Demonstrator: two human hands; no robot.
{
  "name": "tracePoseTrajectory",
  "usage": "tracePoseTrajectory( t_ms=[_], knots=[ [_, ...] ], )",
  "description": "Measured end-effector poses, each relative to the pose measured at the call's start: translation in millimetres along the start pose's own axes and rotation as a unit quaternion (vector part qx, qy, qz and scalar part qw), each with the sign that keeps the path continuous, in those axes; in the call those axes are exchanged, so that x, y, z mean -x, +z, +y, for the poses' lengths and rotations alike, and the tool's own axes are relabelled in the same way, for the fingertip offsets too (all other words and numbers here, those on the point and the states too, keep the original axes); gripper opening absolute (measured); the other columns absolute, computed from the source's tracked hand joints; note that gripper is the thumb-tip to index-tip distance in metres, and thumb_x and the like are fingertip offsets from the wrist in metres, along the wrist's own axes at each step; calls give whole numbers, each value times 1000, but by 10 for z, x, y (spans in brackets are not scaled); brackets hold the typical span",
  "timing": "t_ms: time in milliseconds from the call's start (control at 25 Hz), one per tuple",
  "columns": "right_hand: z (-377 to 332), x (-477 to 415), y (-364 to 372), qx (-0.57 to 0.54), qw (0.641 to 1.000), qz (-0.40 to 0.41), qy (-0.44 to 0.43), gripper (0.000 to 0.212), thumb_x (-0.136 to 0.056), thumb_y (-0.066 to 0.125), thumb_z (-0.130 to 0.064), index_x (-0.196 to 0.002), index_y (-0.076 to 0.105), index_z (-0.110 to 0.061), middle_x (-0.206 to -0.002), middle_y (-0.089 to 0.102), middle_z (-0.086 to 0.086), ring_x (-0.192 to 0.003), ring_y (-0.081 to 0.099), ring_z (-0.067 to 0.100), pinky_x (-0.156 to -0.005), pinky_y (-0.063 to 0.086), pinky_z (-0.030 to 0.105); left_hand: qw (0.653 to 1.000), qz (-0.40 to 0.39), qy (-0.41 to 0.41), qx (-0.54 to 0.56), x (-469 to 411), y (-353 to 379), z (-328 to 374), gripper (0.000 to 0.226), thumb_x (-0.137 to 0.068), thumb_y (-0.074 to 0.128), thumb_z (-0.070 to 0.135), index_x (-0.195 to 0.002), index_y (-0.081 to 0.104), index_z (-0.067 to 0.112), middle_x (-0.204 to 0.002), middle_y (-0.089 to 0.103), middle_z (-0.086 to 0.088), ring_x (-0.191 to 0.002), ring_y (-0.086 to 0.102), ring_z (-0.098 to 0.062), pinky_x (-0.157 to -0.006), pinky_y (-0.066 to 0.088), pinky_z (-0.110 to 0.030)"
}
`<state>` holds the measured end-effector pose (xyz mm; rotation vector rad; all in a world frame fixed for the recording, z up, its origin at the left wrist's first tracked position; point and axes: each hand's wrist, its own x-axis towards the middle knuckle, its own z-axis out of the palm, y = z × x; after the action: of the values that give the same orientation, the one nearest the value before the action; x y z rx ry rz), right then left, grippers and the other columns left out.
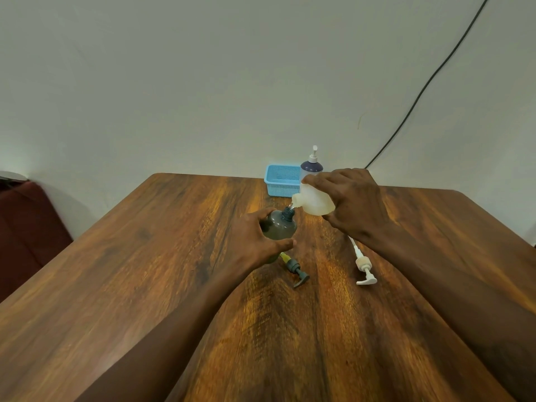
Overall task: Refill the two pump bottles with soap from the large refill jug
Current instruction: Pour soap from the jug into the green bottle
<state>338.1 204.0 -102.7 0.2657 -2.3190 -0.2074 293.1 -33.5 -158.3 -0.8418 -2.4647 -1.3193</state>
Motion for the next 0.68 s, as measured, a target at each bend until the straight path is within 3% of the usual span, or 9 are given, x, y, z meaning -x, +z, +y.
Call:
tracePoseTrajectory(
  t_ms=[680],
  knots=[
    [-10, -17, -22, 9, 1000, -5, -16, 80, -66, 92, -21, -138, 58, -26, -128, 71, 8, -112, 67, 35, -91, 52, 52, 1000, 0, 10, 11, 31, -25, -31, 75, -66, 90, 47, -132, 63, 24, -107, 63, 12, -93, 61, -4, -70, 45, -10]
  ],
)
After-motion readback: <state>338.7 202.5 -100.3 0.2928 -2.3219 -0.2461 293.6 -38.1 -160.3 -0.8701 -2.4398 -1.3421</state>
